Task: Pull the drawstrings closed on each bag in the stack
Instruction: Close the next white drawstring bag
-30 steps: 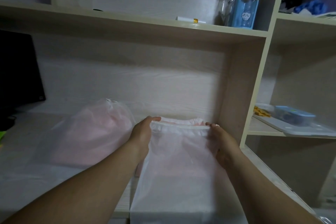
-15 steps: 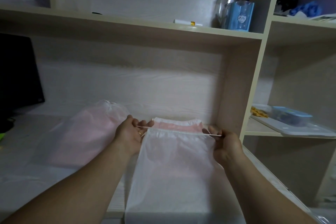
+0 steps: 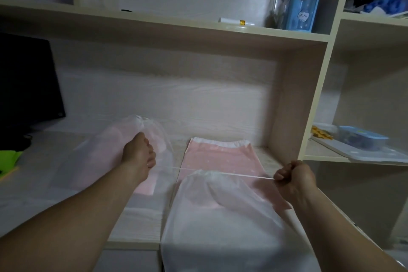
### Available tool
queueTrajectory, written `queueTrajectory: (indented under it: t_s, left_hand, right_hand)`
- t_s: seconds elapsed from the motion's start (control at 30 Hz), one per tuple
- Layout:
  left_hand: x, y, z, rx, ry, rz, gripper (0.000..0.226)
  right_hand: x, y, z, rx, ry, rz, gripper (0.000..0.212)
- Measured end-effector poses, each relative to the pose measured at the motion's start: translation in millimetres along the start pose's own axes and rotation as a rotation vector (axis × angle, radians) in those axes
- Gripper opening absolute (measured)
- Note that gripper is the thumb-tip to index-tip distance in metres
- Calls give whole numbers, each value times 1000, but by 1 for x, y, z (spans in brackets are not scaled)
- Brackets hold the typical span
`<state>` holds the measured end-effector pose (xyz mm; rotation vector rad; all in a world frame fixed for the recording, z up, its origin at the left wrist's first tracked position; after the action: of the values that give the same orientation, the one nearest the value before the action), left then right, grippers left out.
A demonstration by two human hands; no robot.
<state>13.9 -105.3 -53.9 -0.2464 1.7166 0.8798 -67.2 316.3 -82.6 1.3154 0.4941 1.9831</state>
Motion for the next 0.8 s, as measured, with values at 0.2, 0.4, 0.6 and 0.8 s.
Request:
queueTrajectory:
  t_s: [0.2, 0.4, 0.6, 0.8]
  left_hand:
    - [-14, 14, 16, 46, 73, -256, 32]
    - [-37, 117, 46, 647, 406, -666, 43]
    - [-35, 179, 81, 891, 461, -789, 24]
    - [-30, 187, 84, 933, 378, -722, 22]
  right_hand:
    - [-4, 10, 6, -63, -98, 148, 28]
    - [-8, 116, 43, 297, -148, 588, 32]
    - [-15, 183, 84, 474, -365, 1063, 24]
    - [-17, 191, 86, 526, -289, 1082, 27]
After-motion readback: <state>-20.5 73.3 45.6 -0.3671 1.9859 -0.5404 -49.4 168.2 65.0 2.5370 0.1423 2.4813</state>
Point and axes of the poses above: each hand's wrist, its own z-axis away from the middle knuckle, its own y-axis out of the palm, x = y × z, the point moved 8 cm from there along -z, towards the middle knuckle, and after that the axes turned 10 degrees about y, right-handed, at the moved point
